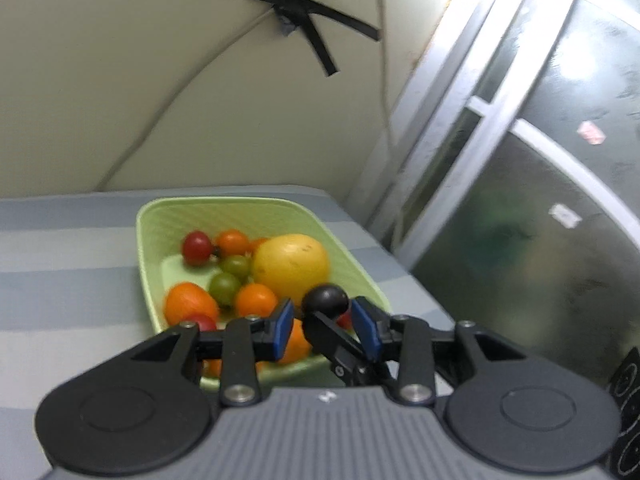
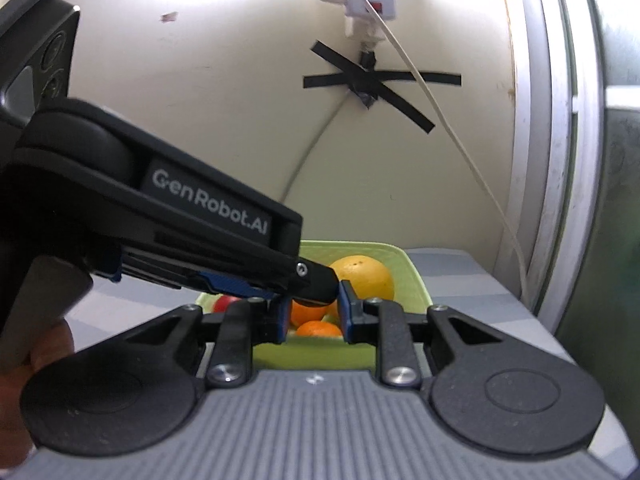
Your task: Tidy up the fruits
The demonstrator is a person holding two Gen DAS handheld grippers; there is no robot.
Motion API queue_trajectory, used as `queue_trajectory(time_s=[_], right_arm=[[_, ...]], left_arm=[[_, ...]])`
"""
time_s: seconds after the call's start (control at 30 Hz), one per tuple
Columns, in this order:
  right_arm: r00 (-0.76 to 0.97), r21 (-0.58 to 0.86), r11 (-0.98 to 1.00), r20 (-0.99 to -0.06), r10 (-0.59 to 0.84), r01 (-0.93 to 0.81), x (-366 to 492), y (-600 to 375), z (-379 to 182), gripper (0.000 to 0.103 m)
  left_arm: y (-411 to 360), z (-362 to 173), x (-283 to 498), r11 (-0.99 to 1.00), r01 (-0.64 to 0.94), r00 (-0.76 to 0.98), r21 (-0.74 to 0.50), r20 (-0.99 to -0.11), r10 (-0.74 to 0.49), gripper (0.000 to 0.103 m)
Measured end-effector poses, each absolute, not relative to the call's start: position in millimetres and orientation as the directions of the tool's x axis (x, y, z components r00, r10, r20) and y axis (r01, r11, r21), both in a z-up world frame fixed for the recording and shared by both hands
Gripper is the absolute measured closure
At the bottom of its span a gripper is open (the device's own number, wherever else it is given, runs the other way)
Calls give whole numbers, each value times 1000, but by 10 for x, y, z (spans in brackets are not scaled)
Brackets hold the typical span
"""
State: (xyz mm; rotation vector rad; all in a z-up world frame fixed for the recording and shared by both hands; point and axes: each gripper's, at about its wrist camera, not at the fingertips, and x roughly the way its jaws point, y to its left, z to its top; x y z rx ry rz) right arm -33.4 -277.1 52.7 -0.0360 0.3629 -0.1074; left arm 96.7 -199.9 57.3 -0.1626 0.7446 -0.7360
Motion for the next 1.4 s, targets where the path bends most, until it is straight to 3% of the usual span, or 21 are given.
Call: queue_trajectory(time_s=[0.27, 0.53, 0.8, 1.23, 1.4], right_arm=[[920, 30, 990, -373, -119, 140, -448, -2921, 494, 62], [920, 105, 979, -370, -126, 176, -875, -2798, 479, 62], [898, 150, 970, -424, -114, 194, -1304, -2610, 432, 62], [901, 191, 965, -425, -85, 181, -1971, -2216, 513, 62], [904, 174, 970, -419, -85, 172, -2171, -2070, 582, 56]], left_arm=[[-1812, 570, 869, 817, 477, 592, -323, -569, -570, 69], [-1544, 540, 335, 883, 436, 670, -174, -593, -448, 65], [-1346, 423, -283, 881, 447, 667, -155, -599, -443, 65], [-1090, 354, -1158, 891, 445, 714, -95, -563, -417, 59], [-1012, 341, -1405, 888, 448, 714, -106, -555, -426, 57]])
